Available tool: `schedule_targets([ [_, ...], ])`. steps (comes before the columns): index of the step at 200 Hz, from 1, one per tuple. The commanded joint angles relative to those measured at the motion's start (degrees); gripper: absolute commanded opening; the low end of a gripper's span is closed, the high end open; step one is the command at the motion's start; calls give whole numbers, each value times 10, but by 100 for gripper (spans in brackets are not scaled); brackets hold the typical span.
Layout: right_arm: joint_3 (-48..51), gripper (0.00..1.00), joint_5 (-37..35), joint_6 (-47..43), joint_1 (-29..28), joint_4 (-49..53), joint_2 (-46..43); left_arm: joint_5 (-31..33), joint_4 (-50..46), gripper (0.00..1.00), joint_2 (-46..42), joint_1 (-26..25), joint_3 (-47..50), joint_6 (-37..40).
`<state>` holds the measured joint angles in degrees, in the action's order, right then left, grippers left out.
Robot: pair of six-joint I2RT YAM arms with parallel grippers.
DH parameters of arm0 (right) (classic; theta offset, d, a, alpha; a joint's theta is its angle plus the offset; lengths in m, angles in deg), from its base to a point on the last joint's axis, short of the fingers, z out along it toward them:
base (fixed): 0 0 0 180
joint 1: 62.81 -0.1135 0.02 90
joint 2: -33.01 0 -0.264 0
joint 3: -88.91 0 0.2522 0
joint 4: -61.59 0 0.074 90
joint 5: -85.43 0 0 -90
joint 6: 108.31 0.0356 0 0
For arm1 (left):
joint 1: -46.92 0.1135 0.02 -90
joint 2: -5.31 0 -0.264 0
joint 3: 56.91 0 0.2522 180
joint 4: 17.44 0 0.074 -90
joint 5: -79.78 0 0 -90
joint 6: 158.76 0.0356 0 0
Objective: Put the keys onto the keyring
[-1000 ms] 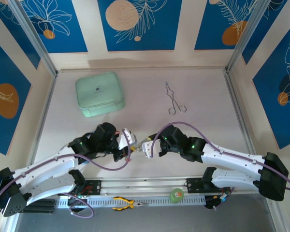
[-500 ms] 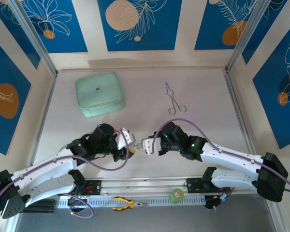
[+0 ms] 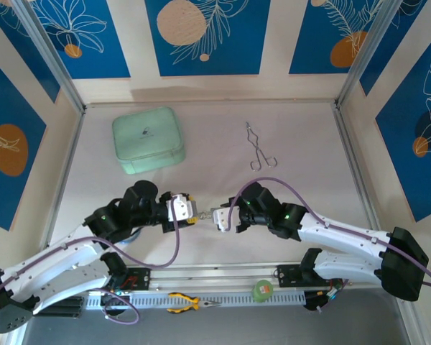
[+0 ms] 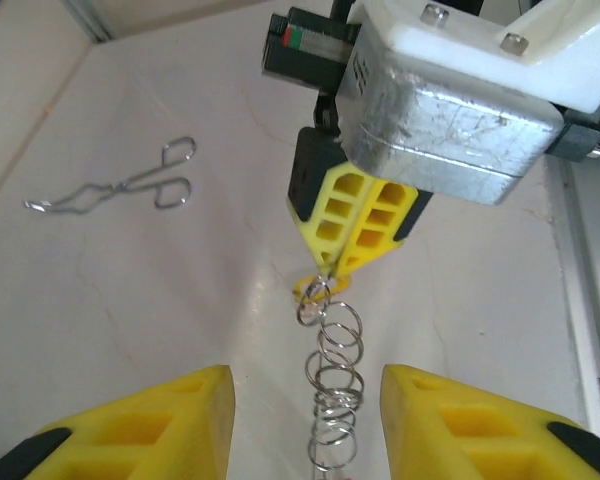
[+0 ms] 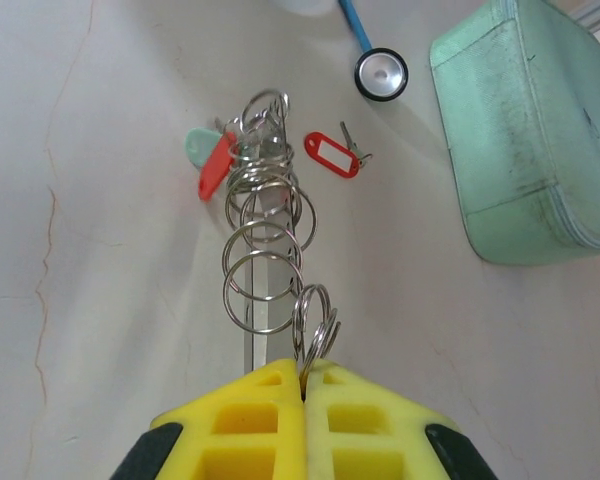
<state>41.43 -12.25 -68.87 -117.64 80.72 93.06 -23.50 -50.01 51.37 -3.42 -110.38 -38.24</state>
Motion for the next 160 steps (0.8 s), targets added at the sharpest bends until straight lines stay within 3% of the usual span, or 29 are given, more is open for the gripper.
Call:
schedule_targets([
  [1,7,0,18,-21,0,-35,-11,21,50,37,36,7,-6,103],
  [65,11,0,36,-5,2,-59,-19,-51,120,27,139,14,-8,214],
  [160,12,0,42,8,2,-70,-21,-42,160,28,169,16,24,233],
])
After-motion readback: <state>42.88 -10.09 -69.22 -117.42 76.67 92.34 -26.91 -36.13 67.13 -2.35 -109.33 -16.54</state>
